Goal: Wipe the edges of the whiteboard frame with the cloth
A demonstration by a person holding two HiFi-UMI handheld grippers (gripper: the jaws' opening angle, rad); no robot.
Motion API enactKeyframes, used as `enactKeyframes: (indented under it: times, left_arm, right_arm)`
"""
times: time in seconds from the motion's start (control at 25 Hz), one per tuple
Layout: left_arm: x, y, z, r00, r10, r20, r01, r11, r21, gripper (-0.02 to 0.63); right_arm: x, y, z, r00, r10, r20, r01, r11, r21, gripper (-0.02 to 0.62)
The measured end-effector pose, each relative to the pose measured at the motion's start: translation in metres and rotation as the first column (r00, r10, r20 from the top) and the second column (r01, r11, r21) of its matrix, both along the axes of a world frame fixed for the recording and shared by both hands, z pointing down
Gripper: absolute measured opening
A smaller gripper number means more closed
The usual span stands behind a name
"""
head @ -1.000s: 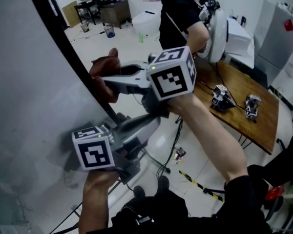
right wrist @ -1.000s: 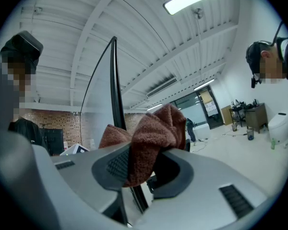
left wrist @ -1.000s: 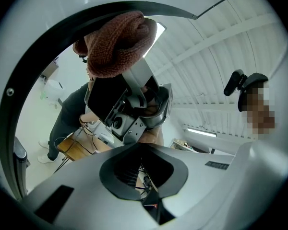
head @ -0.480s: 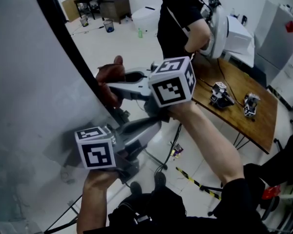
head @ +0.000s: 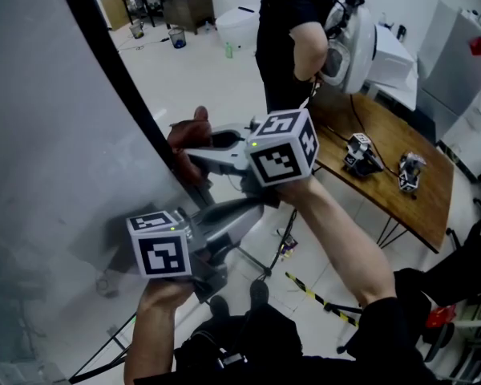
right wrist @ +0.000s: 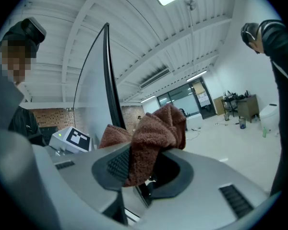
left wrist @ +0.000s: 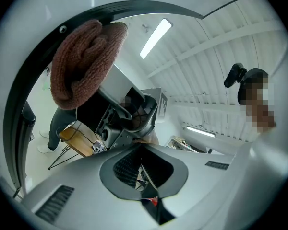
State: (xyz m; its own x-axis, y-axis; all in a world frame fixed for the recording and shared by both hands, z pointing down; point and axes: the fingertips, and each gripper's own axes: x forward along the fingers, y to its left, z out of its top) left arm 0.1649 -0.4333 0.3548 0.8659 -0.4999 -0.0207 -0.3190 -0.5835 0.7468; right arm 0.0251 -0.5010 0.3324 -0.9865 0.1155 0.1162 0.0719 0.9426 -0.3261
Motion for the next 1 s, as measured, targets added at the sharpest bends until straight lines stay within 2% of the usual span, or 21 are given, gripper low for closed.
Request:
enactKeyframes:
  times: [0.76, 1.0]
  left_arm:
    - [-0.012, 0.000, 0.031, 1.000, 0.006, 0.003, -0.006, 0.998, -0.068, -0.012]
    - [-0.014, 0.000, 0.040, 1.000, 0.005, -0.001, -0.005, 0.997, -0.079, -0.012]
  right_arm:
    - [-0.002, -0.001, 0.056, 1.000, 0.010, -0.023, -0.013, 0.992, -0.123, 0.110]
    - [-0.001, -0.001, 0.062, 1.000, 0.014, 0.004, -0.014, 0.988, -0.151, 0.110]
